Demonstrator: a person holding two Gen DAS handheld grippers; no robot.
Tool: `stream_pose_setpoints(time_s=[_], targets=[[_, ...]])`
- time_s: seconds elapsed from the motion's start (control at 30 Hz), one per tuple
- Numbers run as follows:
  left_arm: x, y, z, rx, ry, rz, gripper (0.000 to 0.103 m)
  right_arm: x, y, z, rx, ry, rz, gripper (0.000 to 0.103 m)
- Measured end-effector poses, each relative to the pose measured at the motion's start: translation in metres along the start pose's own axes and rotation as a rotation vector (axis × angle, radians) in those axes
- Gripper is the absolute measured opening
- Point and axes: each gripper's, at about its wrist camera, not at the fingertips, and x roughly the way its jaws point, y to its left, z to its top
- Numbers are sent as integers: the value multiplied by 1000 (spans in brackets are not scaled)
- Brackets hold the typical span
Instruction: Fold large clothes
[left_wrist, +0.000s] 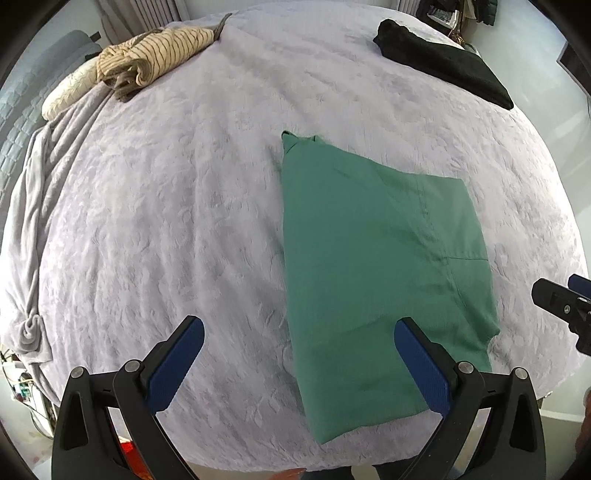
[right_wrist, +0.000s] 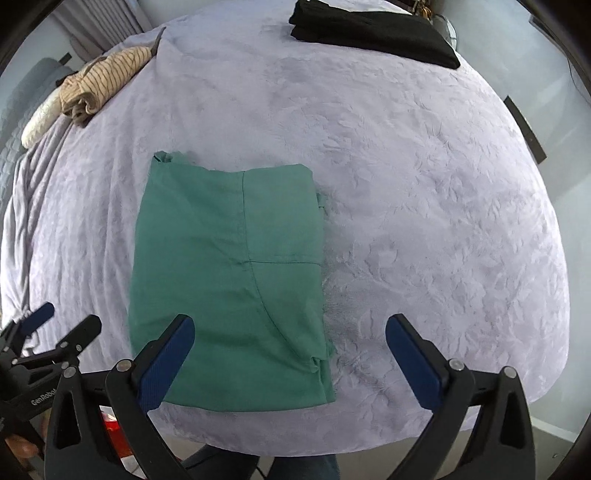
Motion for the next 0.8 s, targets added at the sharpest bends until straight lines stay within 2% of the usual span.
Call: stream_pose_setpoints(time_s=[0.8], targets=[[-2,-6,-1,-1,1,35,103,-4,1,3,-24,-2,-15,103]])
